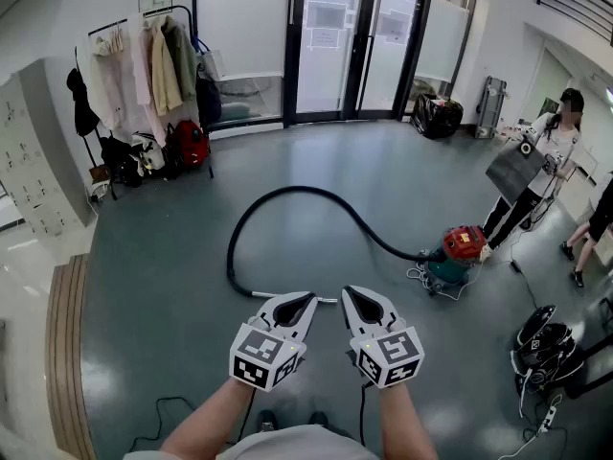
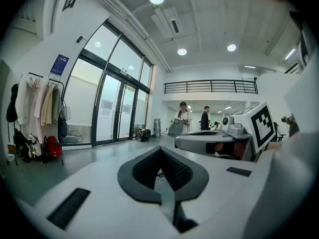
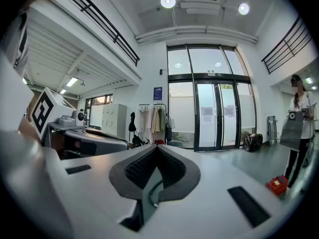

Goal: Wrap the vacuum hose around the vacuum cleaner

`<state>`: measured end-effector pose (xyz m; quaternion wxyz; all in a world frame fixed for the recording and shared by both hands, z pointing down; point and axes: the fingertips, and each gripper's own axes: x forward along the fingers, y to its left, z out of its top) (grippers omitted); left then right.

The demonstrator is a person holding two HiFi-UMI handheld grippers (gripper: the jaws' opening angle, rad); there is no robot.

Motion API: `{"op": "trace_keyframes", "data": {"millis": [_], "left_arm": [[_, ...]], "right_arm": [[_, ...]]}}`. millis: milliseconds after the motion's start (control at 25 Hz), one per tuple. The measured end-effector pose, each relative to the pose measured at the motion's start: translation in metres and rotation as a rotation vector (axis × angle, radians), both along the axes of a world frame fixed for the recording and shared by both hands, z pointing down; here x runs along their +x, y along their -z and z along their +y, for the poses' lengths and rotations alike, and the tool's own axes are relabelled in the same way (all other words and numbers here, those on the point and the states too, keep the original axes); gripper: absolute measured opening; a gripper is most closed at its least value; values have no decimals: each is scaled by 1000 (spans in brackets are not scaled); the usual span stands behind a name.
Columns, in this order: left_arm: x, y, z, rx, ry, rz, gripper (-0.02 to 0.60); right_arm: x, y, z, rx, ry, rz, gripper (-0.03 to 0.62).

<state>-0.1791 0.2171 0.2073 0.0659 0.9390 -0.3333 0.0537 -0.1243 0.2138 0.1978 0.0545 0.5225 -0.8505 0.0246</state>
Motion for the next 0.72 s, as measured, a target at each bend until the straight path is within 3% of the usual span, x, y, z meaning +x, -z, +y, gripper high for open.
{"op": "trace_keyframes", "data": {"millis": [720], "left_arm": [[9, 5, -1, -6, 11, -13, 5]], "right_arm": [[10, 5, -3, -1, 5, -11, 2]]}}
